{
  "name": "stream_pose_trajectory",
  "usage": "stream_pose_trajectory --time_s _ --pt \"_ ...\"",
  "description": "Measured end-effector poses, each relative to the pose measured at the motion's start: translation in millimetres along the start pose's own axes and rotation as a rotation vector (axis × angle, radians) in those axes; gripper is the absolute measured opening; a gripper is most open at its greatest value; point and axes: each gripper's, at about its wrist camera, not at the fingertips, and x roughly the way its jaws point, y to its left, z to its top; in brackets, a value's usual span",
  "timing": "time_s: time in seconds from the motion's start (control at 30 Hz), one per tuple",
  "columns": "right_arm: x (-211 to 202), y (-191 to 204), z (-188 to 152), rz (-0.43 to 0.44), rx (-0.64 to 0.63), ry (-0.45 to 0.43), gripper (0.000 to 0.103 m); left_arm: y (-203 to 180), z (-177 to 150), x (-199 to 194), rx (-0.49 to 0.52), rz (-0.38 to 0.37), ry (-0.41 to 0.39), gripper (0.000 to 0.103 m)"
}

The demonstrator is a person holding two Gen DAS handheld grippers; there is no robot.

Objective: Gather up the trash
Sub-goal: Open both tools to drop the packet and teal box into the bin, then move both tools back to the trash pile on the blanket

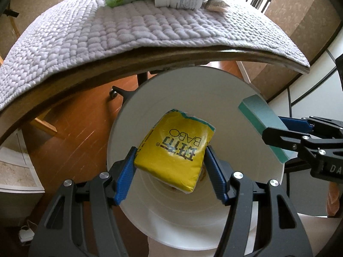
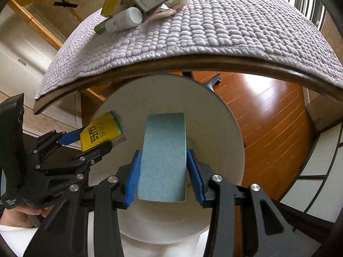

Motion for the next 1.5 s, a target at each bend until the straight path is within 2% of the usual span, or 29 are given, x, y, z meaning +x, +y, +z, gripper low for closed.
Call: stream_pose_trajectory --time_s 0.87,1.03,1.07,1.13,1.2,1.23,1.3,1.37,1.5 --pt "7 -5 -4 -0.003 0.050 0.023 0.043 13 -5 16 0.007 -0.022 0.029 0.064" --pt "4 -10 -5 -0.003 0.069 0.020 0.043 10 -2 13 0.026 -0.021 0.026 0.067" --pt "3 -11 -5 -0.002 0.072 0.019 0.045 10 -2 13 0.029 -0.021 0.024 0.074" --pt "-1 -14 -4 -0.003 0.078 0.012 0.059 9 -1 9 0.031 -0.028 0.013 0.080" --pt "-11 -17 -4 -0.007 0.082 -0.021 0.074 8 0 4 0.031 -0.040 0.003 0.091" --pt "-16 -17 -4 -0.012 0.077 -0.037 0.076 8 0 0 0.032 -0.048 -0.006 0.094" --pt "-26 -17 -1 -0.024 0.063 -0.066 0.092 9 0 -7 0.034 -0.057 -0.014 0.096" --pt "-42 -16 1 -0.047 0.033 -0.124 0.099 10 1 -20 0.034 -0.065 -0.031 0.097" --pt "-77 -13 4 -0.087 -0.017 -0.239 0.099 12 9 -56 0.020 -0.061 -0.143 0.102"
